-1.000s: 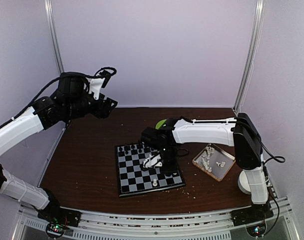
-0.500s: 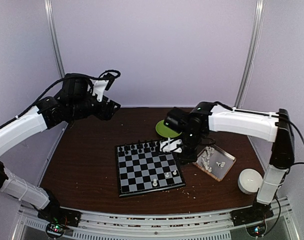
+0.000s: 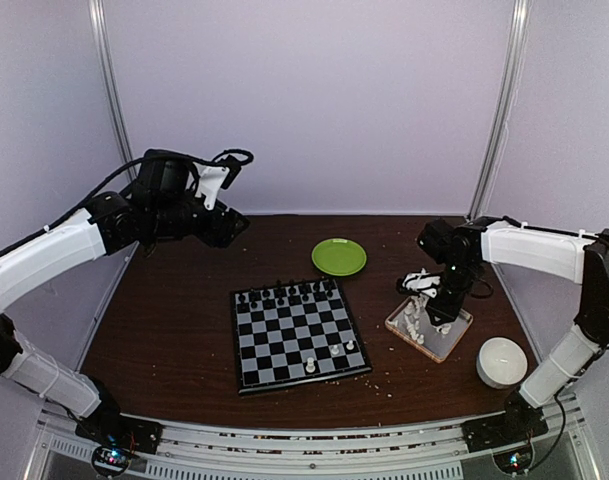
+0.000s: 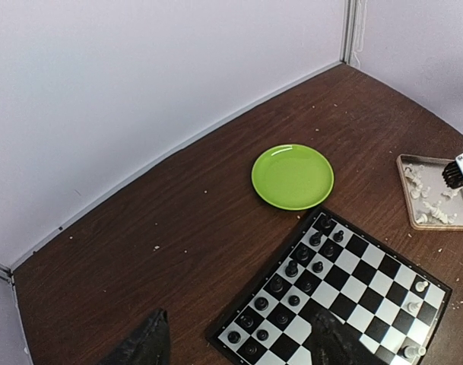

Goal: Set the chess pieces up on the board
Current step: Pick up the pawn from the storage box.

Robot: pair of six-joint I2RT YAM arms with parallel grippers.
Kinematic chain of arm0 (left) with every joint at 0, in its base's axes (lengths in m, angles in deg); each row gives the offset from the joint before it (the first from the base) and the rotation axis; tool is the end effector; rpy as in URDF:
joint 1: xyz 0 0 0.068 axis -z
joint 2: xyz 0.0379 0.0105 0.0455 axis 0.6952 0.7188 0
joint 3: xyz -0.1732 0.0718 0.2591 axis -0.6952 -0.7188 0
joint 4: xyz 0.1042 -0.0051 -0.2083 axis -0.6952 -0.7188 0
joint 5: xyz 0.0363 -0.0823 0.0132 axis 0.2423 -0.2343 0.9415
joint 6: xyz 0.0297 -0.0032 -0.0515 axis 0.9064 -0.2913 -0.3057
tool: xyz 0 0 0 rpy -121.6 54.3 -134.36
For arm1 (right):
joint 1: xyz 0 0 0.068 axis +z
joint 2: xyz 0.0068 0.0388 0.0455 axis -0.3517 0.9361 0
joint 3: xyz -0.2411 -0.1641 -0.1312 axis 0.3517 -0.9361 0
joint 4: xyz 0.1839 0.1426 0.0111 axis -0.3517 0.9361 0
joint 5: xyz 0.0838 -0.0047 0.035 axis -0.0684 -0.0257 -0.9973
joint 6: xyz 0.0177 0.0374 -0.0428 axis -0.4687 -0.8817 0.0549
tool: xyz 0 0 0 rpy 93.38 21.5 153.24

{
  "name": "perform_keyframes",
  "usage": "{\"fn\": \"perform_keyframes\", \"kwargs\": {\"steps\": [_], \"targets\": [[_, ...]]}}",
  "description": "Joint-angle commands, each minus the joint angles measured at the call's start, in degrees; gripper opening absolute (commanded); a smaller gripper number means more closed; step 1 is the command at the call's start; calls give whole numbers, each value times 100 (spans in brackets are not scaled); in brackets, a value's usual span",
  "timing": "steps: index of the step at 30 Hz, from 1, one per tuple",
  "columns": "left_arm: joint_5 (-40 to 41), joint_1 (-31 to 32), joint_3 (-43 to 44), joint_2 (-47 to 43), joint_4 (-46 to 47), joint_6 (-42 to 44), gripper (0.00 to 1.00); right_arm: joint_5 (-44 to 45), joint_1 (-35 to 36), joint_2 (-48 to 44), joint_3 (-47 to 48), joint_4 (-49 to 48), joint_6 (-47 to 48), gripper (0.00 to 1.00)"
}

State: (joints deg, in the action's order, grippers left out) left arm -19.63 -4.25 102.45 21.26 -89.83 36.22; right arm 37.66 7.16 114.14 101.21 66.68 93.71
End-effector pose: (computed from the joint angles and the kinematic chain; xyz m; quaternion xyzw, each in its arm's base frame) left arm 0.2119 -0.1714 0.4081 0.2426 0.8231 -0.1536 0.4900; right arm 0.2182 0.1180 0.2700 -0.4683 0.8813 0.0319 0.0541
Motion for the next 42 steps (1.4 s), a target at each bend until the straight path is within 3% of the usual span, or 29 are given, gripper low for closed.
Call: {"fn": "perform_keyframes", "kwargs": {"steps": [1,17,29,42], "targets": [[-122,-31,197,60,95,-67,64,270,-46,81,-125,-333,-161,23],[-155,-33,216,76,63,-61,64,202,-645,306,-279,-454,-43,25],[-174,-33,225,159,39,-72,64,-18,-663,821,-215,-590,-6,33],[-196,-28,247,197,19,-61,64,-108,-650,1179,-59,-628,-84,32]]}}
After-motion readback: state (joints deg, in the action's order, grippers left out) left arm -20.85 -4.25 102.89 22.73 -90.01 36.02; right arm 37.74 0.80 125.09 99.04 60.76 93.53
